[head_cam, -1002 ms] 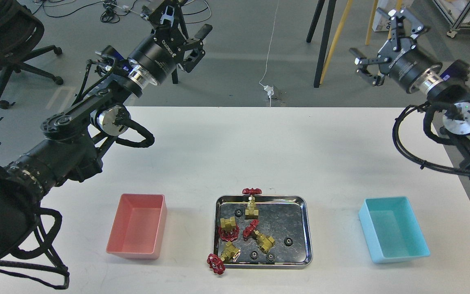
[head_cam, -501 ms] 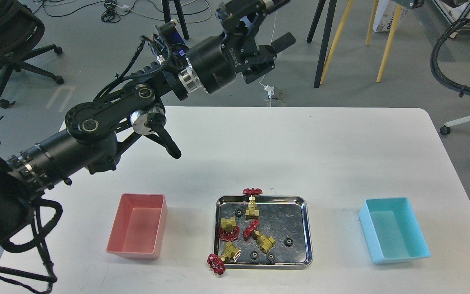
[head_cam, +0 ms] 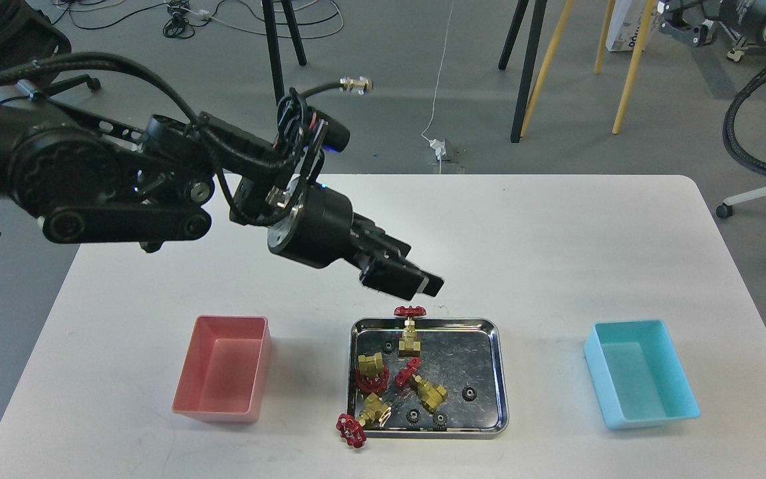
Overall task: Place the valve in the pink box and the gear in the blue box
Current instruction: 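Grasp a red-handled valve on the tray with the left gripper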
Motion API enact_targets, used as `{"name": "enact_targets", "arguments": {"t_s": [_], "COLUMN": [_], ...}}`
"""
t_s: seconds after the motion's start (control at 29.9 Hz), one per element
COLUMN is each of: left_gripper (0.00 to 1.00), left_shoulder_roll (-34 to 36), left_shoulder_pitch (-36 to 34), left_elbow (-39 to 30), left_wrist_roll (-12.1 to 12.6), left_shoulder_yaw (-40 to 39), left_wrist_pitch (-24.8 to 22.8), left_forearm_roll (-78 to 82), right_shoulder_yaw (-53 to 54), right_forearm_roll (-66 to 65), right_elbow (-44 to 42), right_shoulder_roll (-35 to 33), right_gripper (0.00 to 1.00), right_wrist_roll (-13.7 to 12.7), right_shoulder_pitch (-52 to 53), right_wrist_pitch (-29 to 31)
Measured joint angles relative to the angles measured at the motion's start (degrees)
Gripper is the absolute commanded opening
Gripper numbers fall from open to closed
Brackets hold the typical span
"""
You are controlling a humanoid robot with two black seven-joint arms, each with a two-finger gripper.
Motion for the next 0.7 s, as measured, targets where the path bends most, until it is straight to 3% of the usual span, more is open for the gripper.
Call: {"name": "enact_targets", "arguments": {"t_s": [0.13,0.47,0.7], "left_gripper": [0.85,0.85,0.85], "left_shoulder_roll": [-3.82,-9.92,-10.18], "left_shoulder_pitch": [3.16,17.87,21.45], "left_elbow": [2.32,17.87,19.57], "left_wrist_roll": [0.00,0.00,0.00], "left_shoulder_yaw": [5.44,5.29,4.89], "left_wrist_pitch": [3.04,7.53,8.47], "left_forearm_roll": [2.60,2.98,3.25], "right_shoulder_yaw": [0.40,0.57,0.80], "right_forearm_roll": [0.00,0.00,0.00], "right_elbow": [0.02,-0.03,-0.04], "right_shoulder_roll": [0.00,-0.16,-0.43], "right_gripper": [1.00,1.00,1.00], "right_wrist_roll": [0.06,0.09,0.09], "right_shoulder_pitch": [-1.11,-1.63,-2.11], "right_wrist_pitch": [0.00,0.00,0.00]}}
